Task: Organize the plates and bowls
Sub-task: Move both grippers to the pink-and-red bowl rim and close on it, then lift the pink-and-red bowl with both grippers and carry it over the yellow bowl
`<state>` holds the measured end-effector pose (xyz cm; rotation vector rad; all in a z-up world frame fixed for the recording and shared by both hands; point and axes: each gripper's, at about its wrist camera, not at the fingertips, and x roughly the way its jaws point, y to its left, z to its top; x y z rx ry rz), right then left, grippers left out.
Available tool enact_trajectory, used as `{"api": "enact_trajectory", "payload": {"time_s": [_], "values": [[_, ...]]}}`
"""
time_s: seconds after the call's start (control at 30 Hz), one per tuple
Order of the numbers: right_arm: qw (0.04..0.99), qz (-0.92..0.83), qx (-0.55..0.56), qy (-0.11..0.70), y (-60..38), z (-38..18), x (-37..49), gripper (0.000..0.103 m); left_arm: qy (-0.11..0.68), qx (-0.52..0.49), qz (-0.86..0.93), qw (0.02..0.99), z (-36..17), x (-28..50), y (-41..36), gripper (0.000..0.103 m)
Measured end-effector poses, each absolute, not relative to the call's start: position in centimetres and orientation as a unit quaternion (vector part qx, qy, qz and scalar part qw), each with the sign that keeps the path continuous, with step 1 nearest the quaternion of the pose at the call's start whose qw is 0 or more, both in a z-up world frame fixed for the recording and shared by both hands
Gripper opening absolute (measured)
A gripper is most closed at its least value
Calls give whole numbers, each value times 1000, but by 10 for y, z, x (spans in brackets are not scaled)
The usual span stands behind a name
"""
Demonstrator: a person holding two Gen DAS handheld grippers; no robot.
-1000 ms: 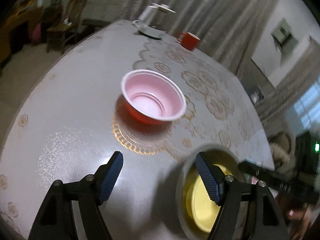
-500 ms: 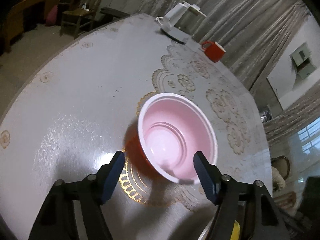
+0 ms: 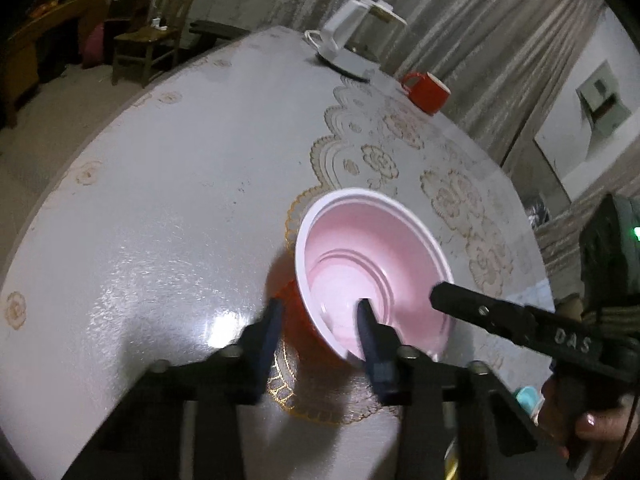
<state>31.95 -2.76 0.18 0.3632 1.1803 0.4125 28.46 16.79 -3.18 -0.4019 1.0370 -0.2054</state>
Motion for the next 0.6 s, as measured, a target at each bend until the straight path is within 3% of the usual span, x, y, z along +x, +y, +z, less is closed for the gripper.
{"api": "enact_trajectory", "payload": {"time_s": [0.07, 0.2, 0.6], "values": [[791, 194, 175, 554, -26, -4, 322, 20, 494, -185, -104, 843, -35, 285, 165, 27], [796, 206, 168, 544, -28, -7, 316, 11, 489, -179, -113, 846, -33, 283, 159, 21], [822, 212, 182, 496, -61, 28, 267, 10, 452, -172, -146, 863, -3, 244, 137, 20]]}}
